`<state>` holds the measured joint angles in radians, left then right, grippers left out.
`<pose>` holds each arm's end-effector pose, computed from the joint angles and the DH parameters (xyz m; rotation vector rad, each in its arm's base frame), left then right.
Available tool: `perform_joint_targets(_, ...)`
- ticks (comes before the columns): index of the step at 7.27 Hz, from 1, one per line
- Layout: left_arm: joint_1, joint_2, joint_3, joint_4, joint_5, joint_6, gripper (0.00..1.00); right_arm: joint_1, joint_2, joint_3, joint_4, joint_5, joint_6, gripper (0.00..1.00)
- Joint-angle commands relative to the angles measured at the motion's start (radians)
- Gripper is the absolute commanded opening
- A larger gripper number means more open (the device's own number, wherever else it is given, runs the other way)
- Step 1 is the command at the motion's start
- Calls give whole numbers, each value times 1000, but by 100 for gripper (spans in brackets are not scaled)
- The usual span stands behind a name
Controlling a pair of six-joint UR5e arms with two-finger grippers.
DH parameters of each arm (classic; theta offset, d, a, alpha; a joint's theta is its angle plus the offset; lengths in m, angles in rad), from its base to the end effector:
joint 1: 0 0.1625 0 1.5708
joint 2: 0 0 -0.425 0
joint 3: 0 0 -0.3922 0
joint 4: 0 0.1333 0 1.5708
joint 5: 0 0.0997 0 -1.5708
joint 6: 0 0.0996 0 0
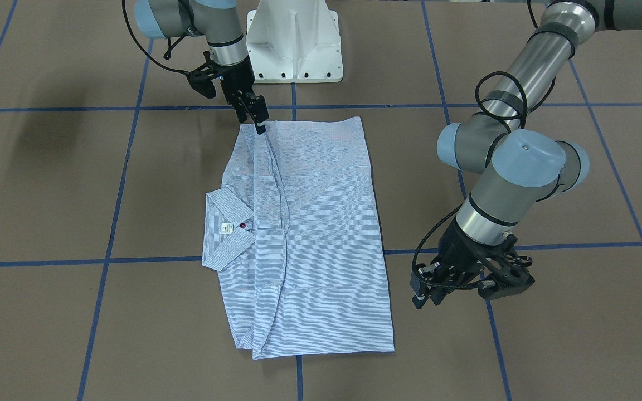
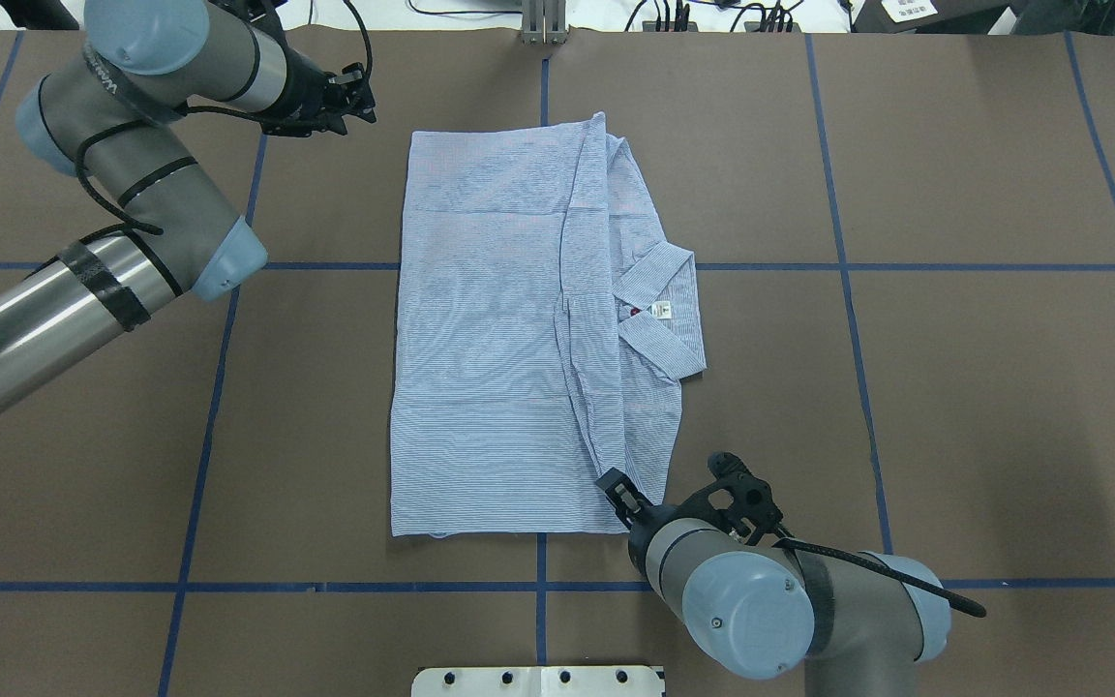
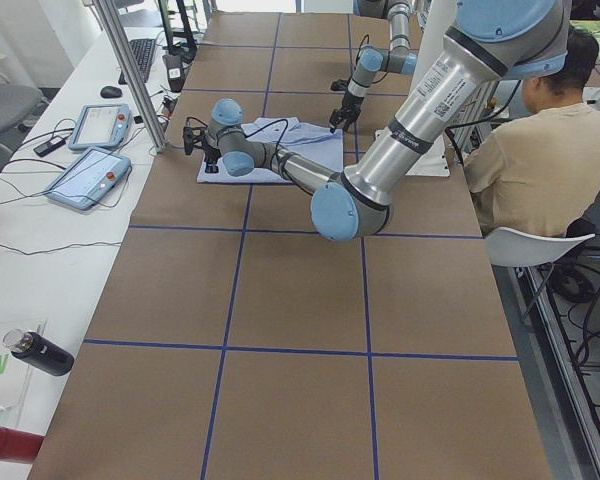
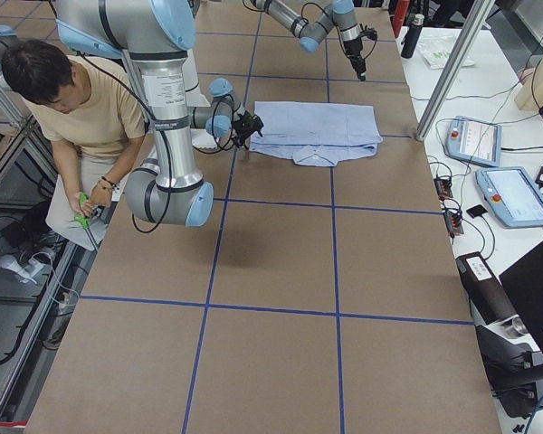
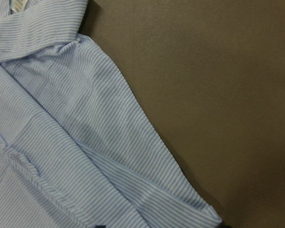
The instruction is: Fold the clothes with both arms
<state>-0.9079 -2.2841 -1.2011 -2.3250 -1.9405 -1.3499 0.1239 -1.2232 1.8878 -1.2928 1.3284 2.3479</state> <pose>0.4005 -0.6711 0.3053 0.3019 1.1005 -0.4088 -0.5664 -0.2290 0.2964 -0.0923 -1.0000 0.9417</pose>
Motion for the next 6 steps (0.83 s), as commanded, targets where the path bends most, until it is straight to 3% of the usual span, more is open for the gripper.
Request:
perform_joint_targets(1, 0, 2, 0, 1, 0, -2, 47, 0, 2, 1, -2, 0, 26, 63)
perform_joint_targets(2, 0, 3, -8, 1, 0, -2, 47, 0, 2, 1, -2, 0, 40, 47)
perform_joint_targets(3, 0, 11, -9, 1, 0, -2, 47, 0, 4, 2, -2, 0, 57, 18)
perform_joint_targets(4, 0, 20, -23, 1, 0, -2, 47, 2, 2, 7, -2, 0, 57, 0)
perform_joint_targets(6, 0, 28, -35, 3, 0, -2, 47, 6, 2, 30, -3, 0, 57, 0)
